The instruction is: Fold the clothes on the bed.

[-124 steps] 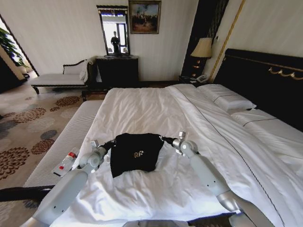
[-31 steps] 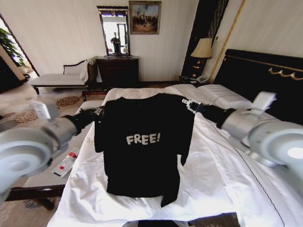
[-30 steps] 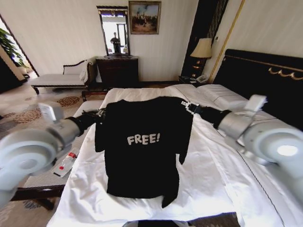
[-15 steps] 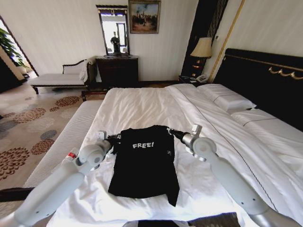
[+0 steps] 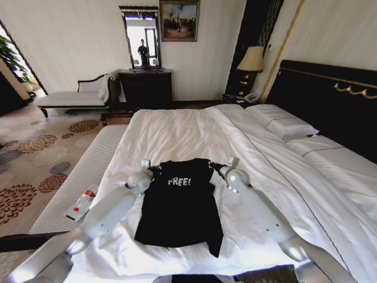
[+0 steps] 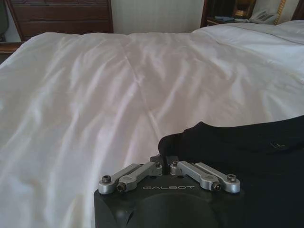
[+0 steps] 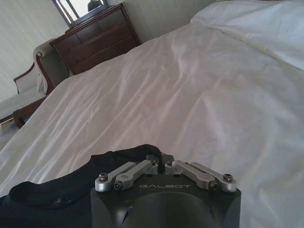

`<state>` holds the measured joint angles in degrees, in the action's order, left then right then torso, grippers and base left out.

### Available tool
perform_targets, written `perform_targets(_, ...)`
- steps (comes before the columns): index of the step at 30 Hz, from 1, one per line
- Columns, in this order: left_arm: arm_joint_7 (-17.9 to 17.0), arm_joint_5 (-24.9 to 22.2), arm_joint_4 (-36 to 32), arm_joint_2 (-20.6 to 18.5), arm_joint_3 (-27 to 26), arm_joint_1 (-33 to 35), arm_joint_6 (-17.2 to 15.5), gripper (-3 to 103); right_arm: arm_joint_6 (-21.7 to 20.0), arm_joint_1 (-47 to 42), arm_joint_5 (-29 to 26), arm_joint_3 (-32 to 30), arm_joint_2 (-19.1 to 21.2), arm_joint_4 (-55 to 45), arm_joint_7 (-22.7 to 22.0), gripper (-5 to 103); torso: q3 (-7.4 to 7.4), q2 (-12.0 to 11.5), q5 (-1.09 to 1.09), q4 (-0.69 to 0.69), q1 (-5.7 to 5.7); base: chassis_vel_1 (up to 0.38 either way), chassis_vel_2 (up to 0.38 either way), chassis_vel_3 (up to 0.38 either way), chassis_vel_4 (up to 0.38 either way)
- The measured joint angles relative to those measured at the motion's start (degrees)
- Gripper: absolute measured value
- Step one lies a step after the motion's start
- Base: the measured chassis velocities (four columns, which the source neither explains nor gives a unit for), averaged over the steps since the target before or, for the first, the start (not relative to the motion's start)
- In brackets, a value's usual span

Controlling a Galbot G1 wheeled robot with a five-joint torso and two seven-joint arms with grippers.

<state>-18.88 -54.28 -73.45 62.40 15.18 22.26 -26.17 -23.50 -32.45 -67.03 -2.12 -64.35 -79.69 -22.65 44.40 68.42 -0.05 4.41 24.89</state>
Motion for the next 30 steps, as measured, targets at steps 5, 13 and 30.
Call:
perform_targets(5,3.33,1.27,13.28,5.99,2.77,-8.38,0.85,2,1.31,6.78,3.90,2.64,-4.67,11.58,1.75,1,0.00,0.00,0.01,-0.01,0.00,0.000,0.000,0.000,0.000)
perform_targets(13,8.60,5.30,32.72,15.83,3.37,-17.37,4.63,2,3.65,18.31,9.32,5.44,-11.02,26.96,3.52,1,0.00,0.00,0.00,-0.01,-0.01,0.000,0.000,0.000,0.000)
perform_targets(30,9.18,13.10,44.90,23.03,-5.51,-18.75,5.92,2,7.12,22.76,14.86,4.71,-14.94,39.01,8.43,1,-0.02,0.01,0.01,-0.01,-0.02,0.000,0.000,0.000,0.000)
